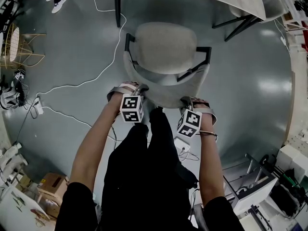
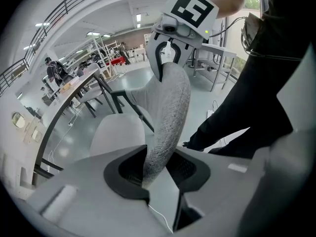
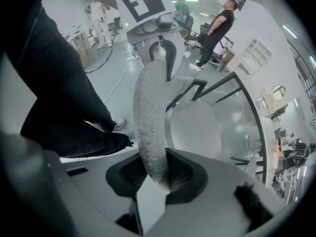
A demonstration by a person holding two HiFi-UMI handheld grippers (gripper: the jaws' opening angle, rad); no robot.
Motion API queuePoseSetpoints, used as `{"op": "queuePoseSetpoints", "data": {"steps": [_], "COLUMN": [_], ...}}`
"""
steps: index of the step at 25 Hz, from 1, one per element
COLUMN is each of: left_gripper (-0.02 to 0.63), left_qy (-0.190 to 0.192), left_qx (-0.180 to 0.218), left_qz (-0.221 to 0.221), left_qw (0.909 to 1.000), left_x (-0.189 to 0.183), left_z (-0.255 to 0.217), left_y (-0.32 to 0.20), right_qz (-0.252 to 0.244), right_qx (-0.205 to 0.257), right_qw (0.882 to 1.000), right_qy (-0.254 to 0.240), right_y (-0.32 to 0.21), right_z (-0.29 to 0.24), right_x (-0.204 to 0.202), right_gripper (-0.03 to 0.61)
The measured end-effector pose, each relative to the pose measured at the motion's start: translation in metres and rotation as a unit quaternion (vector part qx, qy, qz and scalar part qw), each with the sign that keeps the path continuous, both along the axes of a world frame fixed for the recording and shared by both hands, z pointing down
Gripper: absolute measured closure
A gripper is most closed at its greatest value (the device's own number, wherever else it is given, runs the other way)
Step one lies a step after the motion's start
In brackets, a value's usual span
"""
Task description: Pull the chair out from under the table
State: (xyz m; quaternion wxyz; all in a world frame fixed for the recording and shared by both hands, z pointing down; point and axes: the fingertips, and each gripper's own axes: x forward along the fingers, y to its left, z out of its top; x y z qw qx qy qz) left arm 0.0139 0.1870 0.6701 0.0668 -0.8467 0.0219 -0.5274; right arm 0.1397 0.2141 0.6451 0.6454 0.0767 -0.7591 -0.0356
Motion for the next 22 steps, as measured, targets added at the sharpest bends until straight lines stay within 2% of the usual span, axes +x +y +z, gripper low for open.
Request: {"op": "queuePoseSetpoints", "data": {"steps": [22], "left_gripper": [0.495], "left_qy": [-0.006], "left_qx": [0.003], "left_qz": [0.004], "left_qw": [1.0], "left_x": [-0.003], "left_z": [0.004], "left_y": [0.042], "right_qz": [0.008], "right_qx": [0.002], "right_qw": [1.0], "right_qy": [-0.003], "right_y": [0.044], "right_z": [0.003], "right_x": [-0.003], "right_gripper": [0.483]}}
